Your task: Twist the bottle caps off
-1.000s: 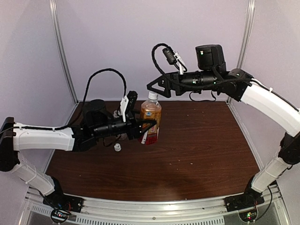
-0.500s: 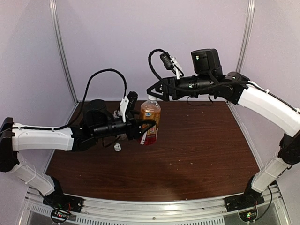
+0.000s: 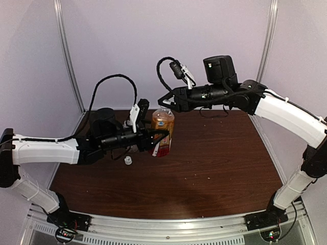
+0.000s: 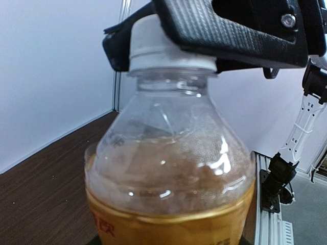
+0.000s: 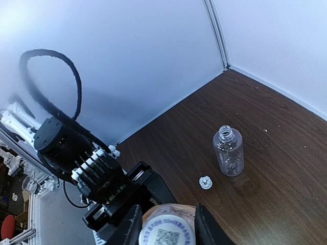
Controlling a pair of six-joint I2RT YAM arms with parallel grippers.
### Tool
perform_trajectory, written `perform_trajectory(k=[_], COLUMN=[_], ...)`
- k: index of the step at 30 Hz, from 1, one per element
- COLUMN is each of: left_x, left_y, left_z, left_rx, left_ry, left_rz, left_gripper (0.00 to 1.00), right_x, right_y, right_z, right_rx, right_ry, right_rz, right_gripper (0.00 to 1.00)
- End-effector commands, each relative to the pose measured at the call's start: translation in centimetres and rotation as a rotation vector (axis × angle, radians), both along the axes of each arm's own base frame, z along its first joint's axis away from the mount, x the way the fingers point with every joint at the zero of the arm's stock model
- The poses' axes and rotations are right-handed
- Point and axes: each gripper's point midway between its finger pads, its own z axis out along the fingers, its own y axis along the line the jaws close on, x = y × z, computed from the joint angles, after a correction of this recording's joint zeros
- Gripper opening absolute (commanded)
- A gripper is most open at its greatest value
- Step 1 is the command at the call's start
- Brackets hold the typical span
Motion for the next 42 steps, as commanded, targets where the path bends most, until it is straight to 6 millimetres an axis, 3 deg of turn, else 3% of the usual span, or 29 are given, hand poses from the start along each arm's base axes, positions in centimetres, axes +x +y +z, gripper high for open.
perform_trajectory(k=[1, 9, 16, 23, 29, 36, 42], left_x=[0.0, -0.3, -1.4, -3.6, -5.7, -7.0, -6.7], left_y=[0.4, 0.3, -0.1, -0.7, -1.1, -1.3, -1.2], left_z=[3.4, 3.2, 3.7, 4.6, 5.4, 5.7, 5.6], left_rx=[-0.069, -0.079, -0.101, -0.137, -0.173, -0.204, -0.201], left_ry=[-0.071, -0.06, -0.075, -0.105, -0.125, -0.124, -0.12], left_rz=[0.01, -0.004, -0.074, -0.207, -0.343, -0.428, -0.408], left_gripper=[0.18, 0.17, 0.17, 0.17, 0.17, 0.18, 0.18], right_x=[-0.5, -0.9, -2.6, -6.8, -9.7, -10.5, -9.0], right_y=[0.3, -0.2, -0.1, 0.2, -0.6, -1.1, -1.2], right_z=[0.3, 1.0, 2.1, 2.4, 2.8, 2.6, 2.6], right_rx=[0.023, 0.038, 0.047, 0.076, 0.117, 0.145, 0.116], right_ry=[-0.005, -0.059, -0.15, -0.259, -0.302, -0.287, -0.276], right_rz=[0.025, 0.036, 0.156, 0.442, 0.651, 0.759, 0.662], right_gripper=[0.27, 0.0, 0.0, 0.0, 0.0, 0.11, 0.24])
